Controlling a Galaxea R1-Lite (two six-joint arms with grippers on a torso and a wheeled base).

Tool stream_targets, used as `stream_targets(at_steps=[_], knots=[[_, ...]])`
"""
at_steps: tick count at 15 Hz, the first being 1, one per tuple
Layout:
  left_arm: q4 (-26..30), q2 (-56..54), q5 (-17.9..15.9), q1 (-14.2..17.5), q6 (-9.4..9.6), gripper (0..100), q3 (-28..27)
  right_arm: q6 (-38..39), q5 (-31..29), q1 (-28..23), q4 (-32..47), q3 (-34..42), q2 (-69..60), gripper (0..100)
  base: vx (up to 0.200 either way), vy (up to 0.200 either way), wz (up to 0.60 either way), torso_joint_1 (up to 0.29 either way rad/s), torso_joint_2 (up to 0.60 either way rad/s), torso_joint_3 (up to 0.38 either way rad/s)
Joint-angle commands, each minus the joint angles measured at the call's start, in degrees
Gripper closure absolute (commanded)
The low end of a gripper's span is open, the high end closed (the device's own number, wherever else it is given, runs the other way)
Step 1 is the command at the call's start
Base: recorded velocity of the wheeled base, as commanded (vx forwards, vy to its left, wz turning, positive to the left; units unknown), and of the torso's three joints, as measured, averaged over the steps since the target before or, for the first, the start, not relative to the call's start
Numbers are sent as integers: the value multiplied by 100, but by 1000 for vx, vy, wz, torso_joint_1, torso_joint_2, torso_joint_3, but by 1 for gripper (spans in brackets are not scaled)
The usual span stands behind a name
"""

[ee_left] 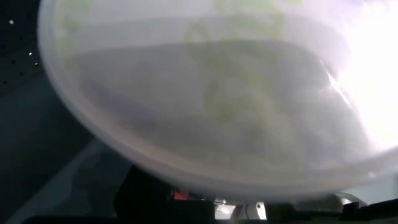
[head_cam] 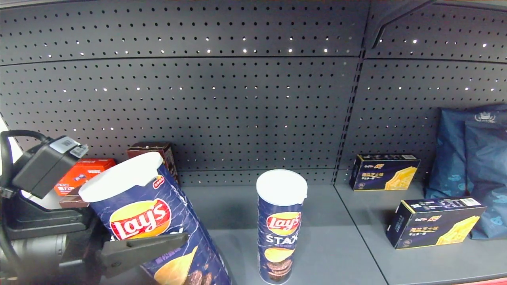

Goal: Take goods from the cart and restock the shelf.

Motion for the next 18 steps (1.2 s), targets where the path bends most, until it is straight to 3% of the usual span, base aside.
stream_targets(at_steps=[1, 2, 6, 8, 9, 10, 11, 16, 18], knots=[[-223, 226, 28, 43, -25, 100, -81, -30, -30, -38, 31, 182, -330, 0, 0, 0, 0, 0, 0, 0], [-381, 341, -16, 113, -96, 100, -178, -21, -66, -38, 31, 182, -330, 0, 0, 0, 0, 0, 0, 0], [-478, 824, 90, 359, -43, 100, -608, -39, -57, -38, 49, 182, -330, 0, 0, 0, 0, 0, 0, 0], [-513, 1457, 81, 843, 467, 100, -978, -13, 145, -38, 58, 182, -330, 0, 0, 0, 0, 0, 0, 0], [-513, 1606, 81, 895, 695, 100, -1048, -4, 277, -38, 58, 182, -330, 0, 0, 0, 0, 0, 0, 0], [-513, 1870, 72, 887, 1205, 100, -1180, -13, 488, -38, 49, 182, -330, 0, 0, 0, 0, 0, 0, 0], [-478, 1940, 72, 843, 1337, 100, -1250, -4, 576, -38, 58, 182, -330, 0, 0, 0, 0, 0, 0, 0], [-486, 2037, 248, 658, 1337, 100, -1329, 22, 681, -38, 146, 155, -330, 0, 0, 0, 0, 0, 0, 0], [-478, 2028, 248, 658, 1337, 100, -1320, 5, -39, -38, 154, 155, -330, 0, 0, 0, 0, 0, 0, 0]])
